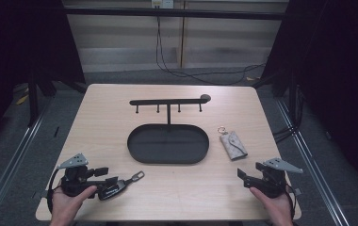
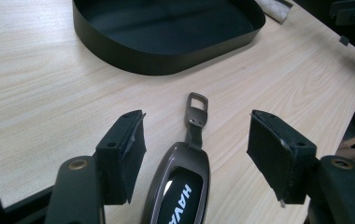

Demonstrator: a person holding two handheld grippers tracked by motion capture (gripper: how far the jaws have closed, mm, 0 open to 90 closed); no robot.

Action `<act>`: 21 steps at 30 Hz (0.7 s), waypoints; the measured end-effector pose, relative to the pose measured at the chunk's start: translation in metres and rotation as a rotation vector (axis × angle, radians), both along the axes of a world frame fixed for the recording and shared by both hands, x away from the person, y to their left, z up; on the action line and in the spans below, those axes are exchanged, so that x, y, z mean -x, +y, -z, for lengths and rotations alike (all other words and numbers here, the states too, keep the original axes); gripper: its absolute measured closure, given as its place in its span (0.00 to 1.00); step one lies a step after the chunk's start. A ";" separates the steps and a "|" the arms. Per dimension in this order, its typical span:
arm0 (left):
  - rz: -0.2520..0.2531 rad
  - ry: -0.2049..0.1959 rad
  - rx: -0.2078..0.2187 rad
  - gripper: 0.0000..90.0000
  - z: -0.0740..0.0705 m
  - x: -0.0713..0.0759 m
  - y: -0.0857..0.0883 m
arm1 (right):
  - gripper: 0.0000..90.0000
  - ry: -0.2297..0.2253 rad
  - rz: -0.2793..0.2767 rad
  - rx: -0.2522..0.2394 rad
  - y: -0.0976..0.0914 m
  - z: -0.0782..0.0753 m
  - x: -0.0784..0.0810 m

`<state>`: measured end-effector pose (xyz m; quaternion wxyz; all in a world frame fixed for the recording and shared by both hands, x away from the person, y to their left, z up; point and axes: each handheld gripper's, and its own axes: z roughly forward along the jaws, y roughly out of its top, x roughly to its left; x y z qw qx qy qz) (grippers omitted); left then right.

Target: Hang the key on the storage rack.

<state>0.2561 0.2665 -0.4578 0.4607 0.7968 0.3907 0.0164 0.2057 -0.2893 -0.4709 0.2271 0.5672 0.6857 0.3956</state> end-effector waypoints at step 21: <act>0.006 0.009 -0.063 0.40 -0.004 -0.002 -0.010 | 0.22 0.056 -0.006 -0.040 -0.005 0.002 -0.003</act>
